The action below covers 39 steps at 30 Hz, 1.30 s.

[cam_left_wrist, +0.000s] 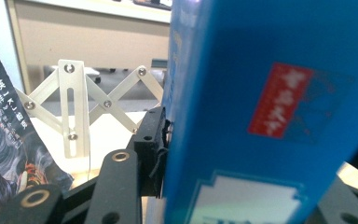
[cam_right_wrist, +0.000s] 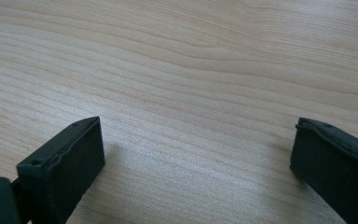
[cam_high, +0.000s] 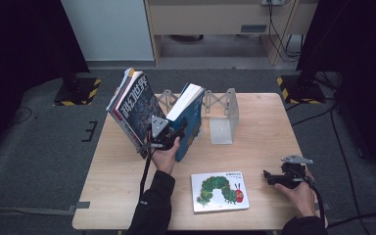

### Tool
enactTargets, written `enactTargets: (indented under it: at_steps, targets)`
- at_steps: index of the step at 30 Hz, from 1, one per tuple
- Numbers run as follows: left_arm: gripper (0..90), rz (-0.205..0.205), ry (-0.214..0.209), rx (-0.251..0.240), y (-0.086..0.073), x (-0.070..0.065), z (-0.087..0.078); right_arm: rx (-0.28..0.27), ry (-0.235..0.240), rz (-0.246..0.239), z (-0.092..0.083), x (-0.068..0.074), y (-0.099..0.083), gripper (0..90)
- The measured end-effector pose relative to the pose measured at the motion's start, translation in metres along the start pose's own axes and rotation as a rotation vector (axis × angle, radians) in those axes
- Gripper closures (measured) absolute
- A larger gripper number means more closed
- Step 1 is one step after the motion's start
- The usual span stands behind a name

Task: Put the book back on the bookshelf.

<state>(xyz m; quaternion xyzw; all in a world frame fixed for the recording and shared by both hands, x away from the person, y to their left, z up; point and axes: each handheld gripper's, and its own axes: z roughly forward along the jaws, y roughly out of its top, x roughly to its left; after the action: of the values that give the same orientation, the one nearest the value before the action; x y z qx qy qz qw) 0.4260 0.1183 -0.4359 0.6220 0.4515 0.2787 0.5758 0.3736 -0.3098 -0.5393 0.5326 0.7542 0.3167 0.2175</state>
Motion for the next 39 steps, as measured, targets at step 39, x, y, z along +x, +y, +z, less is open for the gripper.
enactTargets:
  at_steps: [39]
  targets:
    - [57.0,-0.031,0.008,-0.030,-0.009,-0.002,0.006,-0.001,-0.001,-0.003,0.001,0.000,0.001,2.7]
